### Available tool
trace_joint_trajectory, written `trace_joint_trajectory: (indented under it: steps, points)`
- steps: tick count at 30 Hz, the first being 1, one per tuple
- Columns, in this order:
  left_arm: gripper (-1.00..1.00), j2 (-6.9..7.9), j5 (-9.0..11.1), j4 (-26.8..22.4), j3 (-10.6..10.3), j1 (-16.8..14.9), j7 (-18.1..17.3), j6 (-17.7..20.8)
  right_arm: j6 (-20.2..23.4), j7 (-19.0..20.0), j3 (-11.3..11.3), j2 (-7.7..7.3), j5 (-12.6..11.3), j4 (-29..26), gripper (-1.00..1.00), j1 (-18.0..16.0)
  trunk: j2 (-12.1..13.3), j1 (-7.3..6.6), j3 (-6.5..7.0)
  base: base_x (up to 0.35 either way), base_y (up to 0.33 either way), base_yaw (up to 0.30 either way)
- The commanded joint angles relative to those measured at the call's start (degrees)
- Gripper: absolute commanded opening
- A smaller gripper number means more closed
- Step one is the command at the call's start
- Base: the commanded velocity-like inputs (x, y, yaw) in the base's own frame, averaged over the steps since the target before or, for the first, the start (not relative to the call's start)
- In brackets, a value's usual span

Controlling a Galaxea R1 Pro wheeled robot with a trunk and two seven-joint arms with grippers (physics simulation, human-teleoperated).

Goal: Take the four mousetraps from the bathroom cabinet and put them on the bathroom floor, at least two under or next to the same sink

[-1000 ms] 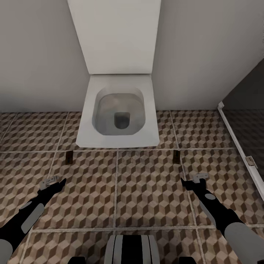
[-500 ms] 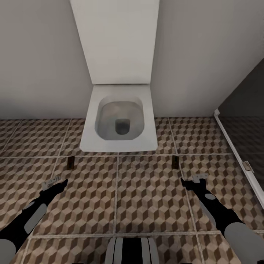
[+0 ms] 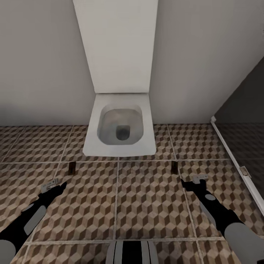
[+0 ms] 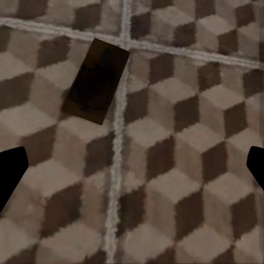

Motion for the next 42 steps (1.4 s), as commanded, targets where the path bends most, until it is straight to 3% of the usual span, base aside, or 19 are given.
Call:
trace_joint_trajectory:
  steps: [1, 17, 30, 42]
  points:
    - [1.0, 0.07, 0.61, 0.64, -0.3, -0.03, 0.04, -0.11, -0.24, -0.04, 0.39, -0.05, -0.61, 0.4, 1.0, -0.04, 0.0, -0.03, 0.2, 0.0, 0.0, 0.0]
    - [1.0, 0.37, 0.68, 12.5, -0.36, -0.03, -0.51, -0.25, -0.33, 0.0, 0.33, 2.66, -0.57, 14.06, 1.0, 0.07, 0.22, -0.45, 3.74, 0.0, 0.0, 0.0]
    - [1.0, 0.06, 0.7, 21.97, -0.62, -0.02, -1.88, -0.51, -0.69, 0.03, 0.25, 2.95, -0.47, 22.53, 1.0, 0.29, 0.39, -0.78, 6.62, 0.0, 0.0, 0.0]
    - [1.0, -1.0, 0.66, 24.76, -0.73, -0.03, -2.18, -0.56, -1.67, 0.07, 0.22, 2.96, -0.38, 24.52, 1.0, 0.31, 0.55, -1.09, 9.28, 0.0, 0.0, 0.0]
